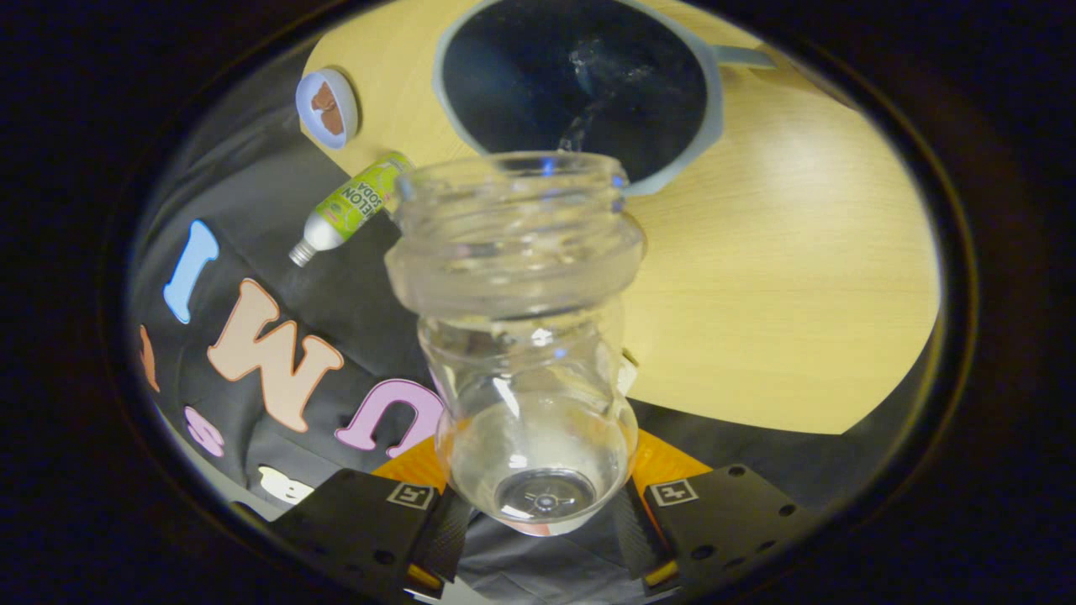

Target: Take the bottle from table, then pour the juice into the cup, finally place the bottle on the coaster

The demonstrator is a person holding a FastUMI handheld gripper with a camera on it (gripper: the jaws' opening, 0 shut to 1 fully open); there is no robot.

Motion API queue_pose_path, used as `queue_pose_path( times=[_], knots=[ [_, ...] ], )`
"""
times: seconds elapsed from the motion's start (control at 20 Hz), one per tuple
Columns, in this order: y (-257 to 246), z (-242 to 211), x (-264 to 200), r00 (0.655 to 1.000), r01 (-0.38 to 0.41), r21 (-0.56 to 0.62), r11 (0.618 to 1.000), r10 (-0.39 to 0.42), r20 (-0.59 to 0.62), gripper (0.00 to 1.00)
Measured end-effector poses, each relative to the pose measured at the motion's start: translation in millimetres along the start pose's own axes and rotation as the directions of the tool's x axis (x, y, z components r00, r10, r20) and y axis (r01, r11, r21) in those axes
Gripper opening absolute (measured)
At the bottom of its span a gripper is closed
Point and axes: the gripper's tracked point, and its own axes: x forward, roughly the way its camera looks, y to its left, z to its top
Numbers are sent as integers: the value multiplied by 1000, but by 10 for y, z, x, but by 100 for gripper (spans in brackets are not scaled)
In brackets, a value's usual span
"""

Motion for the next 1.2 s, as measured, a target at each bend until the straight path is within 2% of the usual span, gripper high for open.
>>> queue_pose_path(
  times=[0.6,0.9,1.05,1.15,1.2],
  knots=[
    [-35,-19,-6,999,33,2,999,-33,-17,79],
    [-157,112,81,993,35,-134,990,-19,117,79],
    [-236,285,183,965,46,-290,956,33,262,79],
    [-273,353,235,927,65,-417,907,100,362,79],
    [-295,371,237,904,92,-487,868,132,407,79]
  ],
)
